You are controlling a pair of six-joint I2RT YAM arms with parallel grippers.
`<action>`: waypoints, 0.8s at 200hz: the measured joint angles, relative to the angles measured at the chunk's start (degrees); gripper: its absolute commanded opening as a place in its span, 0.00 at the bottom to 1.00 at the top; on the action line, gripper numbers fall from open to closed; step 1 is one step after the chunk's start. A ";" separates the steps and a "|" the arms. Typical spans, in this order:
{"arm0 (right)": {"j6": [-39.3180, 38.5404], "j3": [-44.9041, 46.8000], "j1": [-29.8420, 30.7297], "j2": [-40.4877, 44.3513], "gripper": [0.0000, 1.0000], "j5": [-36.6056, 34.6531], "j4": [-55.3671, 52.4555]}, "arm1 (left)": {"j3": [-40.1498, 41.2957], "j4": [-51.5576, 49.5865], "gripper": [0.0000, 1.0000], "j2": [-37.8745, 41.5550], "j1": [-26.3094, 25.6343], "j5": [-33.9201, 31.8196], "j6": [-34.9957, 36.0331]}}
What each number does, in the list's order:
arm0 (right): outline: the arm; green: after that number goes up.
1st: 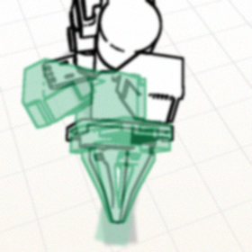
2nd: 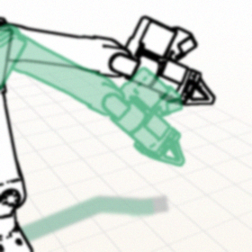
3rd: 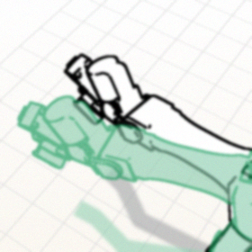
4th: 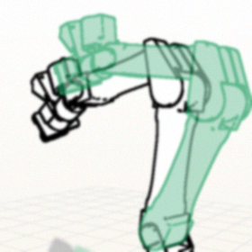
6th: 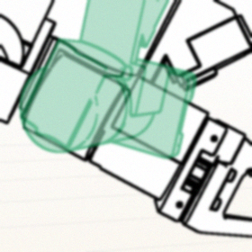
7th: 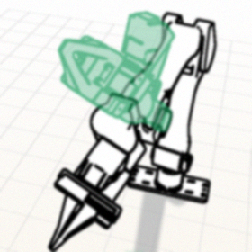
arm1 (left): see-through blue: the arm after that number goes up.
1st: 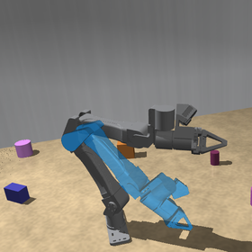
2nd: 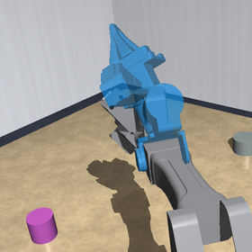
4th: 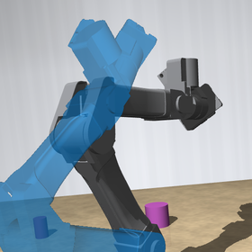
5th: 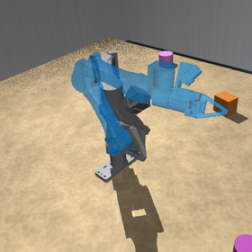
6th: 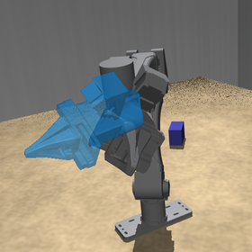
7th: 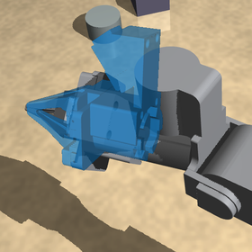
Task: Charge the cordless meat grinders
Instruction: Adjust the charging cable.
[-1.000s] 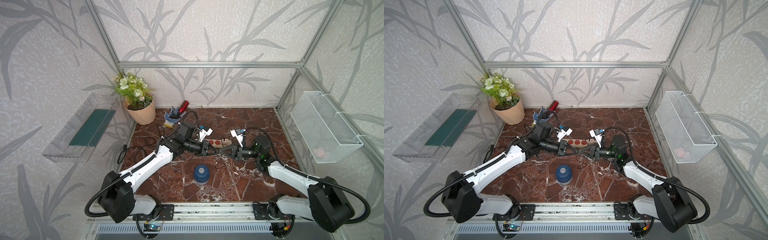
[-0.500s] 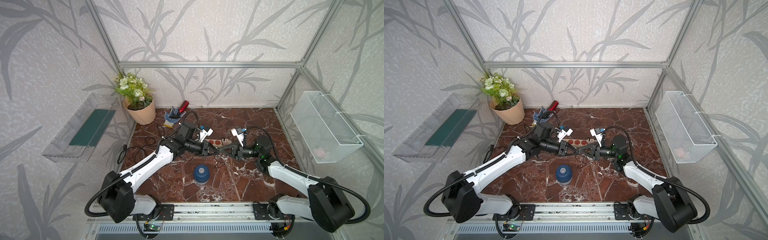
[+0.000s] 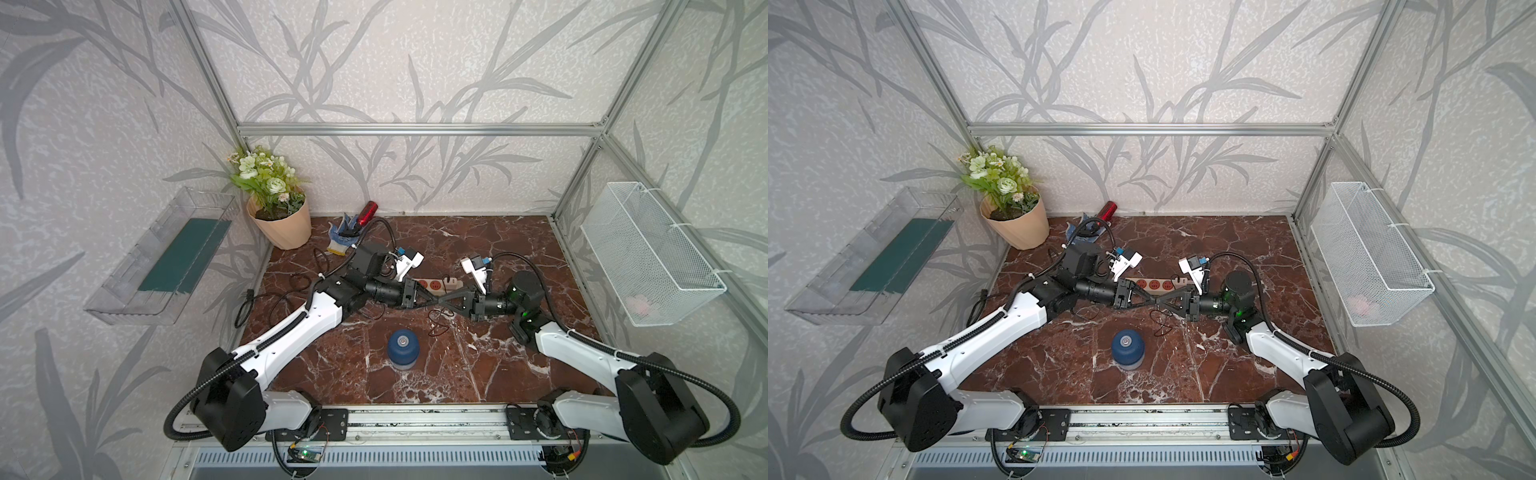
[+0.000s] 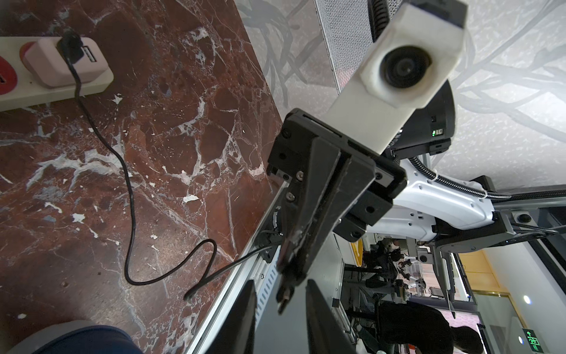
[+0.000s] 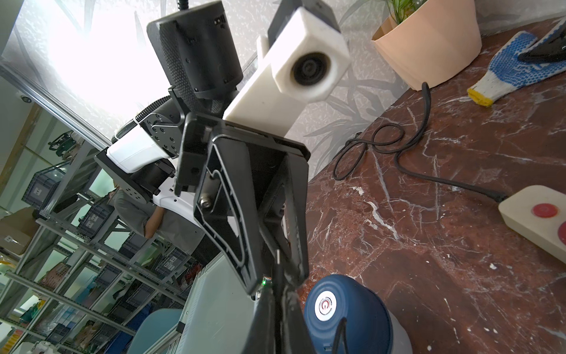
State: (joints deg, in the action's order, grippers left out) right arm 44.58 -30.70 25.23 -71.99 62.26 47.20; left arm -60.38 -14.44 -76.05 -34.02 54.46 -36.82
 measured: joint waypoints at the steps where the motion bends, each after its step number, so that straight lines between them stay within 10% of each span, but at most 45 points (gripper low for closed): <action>1: 0.02 0.00 0.00 0.00 0.00 0.00 0.00 | 0.00 0.00 0.31 0.00 0.00 -0.02 0.00; 160: 2.29 0.00 -0.07 -1.53 0.00 1.68 2.10 | -0.02 0.76 0.06 -0.83 0.24 0.35 1.16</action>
State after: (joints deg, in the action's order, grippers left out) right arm 46.87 -30.70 25.17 -73.52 63.94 49.30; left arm -60.40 -13.67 -76.88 -33.78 54.81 -35.66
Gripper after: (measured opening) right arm 0.066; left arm 0.082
